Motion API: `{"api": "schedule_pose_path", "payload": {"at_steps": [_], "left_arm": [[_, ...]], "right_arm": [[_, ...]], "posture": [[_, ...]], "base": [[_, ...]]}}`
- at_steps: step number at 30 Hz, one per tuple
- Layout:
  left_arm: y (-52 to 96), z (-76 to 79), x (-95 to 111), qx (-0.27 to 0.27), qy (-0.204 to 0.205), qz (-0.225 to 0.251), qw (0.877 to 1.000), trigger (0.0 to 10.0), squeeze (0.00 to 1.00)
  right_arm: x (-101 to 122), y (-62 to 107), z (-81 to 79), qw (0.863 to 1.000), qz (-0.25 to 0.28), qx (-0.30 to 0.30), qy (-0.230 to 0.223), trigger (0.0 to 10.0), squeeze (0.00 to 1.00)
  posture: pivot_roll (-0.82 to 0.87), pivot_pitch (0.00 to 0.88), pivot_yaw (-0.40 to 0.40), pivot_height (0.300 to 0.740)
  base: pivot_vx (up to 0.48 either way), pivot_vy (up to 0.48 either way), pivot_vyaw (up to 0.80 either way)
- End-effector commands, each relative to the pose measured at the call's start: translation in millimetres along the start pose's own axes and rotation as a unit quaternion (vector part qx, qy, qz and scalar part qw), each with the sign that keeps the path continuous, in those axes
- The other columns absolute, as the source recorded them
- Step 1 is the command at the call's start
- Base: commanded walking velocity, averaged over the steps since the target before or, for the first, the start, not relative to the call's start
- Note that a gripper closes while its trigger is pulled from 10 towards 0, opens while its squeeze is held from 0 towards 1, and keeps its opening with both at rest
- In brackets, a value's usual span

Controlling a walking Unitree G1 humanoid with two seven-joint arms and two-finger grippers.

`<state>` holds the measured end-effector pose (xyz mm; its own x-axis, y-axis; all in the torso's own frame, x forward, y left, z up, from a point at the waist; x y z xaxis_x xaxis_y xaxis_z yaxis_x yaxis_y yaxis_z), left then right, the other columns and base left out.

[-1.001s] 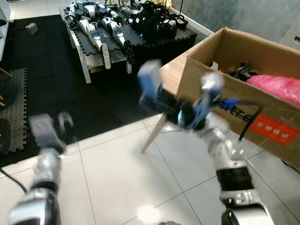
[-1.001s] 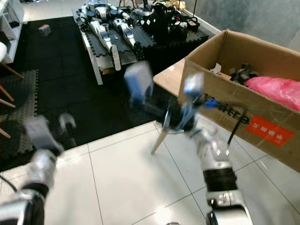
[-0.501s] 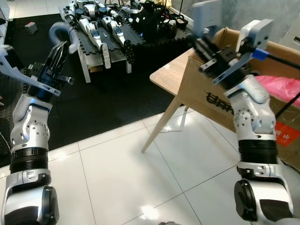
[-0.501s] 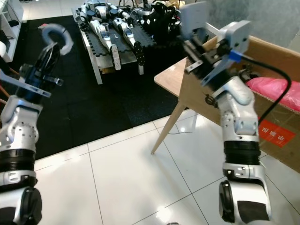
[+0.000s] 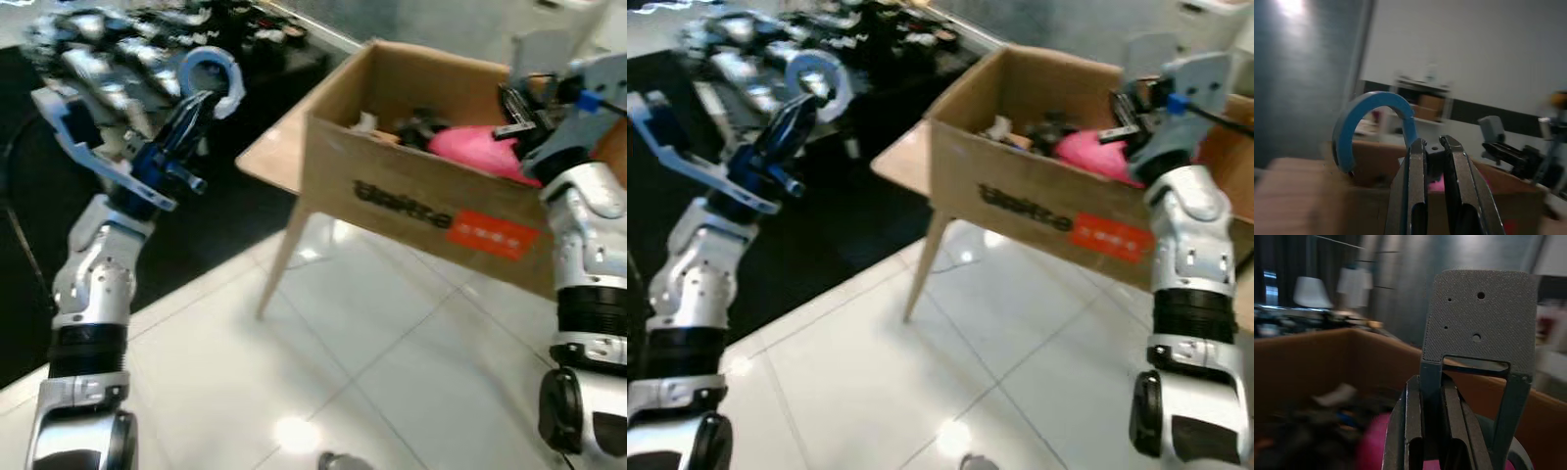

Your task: Picking trash to rubbish bin

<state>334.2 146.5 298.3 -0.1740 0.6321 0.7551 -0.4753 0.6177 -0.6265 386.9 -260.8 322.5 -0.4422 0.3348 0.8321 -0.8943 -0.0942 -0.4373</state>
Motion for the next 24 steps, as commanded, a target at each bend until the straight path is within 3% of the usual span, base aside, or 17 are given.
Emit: {"api": "schedule_pose_path", "payload": {"at_steps": [1,3,13,17,22,23,24], "left_arm": [[0.5,6.2,-5,-0.001,0.003,-0.008,1.000,10.0,0.00],[-0.9,9.0,-5,-0.001,0.004,-0.006,1.000,10.0,0.00],[-4.4,16.8,-1,0.006,-0.011,0.003,1.000,10.0,0.00],[-6.4,16.7,-1,0.013,-0.022,0.000,1.000,10.0,0.00],[-8.6,17.2,-1,0.015,-0.029,-0.005,0.999,10.0,0.00],[-9.2,18.6,0,0.014,-0.032,-0.007,0.999,10.0,0.00],[-9.7,19.2,1,0.013,-0.033,-0.007,0.999,10.0,0.00]], "right_arm": [[5,-3.5,1.1,1.000,0.010,-0.008,0.010,10.0,0.00],[6,-4.5,2.9,1.000,0.010,-0.013,0.015,10.0,0.00],[-1,-16.9,-0.9,0.999,-0.003,-0.001,0.035,10.0,0.00],[-2,-22.3,-15.7,0.999,0.014,0.034,-0.009,10.0,0.00],[-18,-27.6,-14.3,0.999,-0.023,0.018,-0.022,10.0,0.00],[-23,-27.8,-8.3,0.999,-0.037,0.000,-0.026,10.0,1.00],[-25,-27.7,-5.2,0.999,-0.042,-0.008,-0.030,10.0,1.00]], "posture": [[0.05,0.102,-0.020,0.740],[0.06,0.101,-0.025,0.740],[0.08,0.094,-0.040,0.740],[0.08,0.098,-0.034,0.740],[0.08,0.101,-0.027,0.740],[0.08,0.105,-0.023,0.740],[0.08,0.105,-0.023,0.740]], "base": [[0.000,0.000,-0.80],[0.000,0.000,-0.72],[0.000,0.000,0.00],[0.000,0.000,0.00],[0.000,0.000,0.00],[0.000,0.000,0.00],[0.000,0.000,0.00]]}}
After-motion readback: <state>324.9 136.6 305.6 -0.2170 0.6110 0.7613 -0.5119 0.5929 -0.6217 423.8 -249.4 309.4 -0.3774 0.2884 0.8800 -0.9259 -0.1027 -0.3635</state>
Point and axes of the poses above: a point about 5 cm out from each wrist's last joint towards the gripper, its own y axis pointing back from the gripper into the wrist, its own x axis along the axis of the wrist's last joint, z = x × y, the point moved 4 cm from there along -y, pointing out of the wrist towards the gripper, and after that the axes turned 11 degrees about y, right-handed, at the moved point
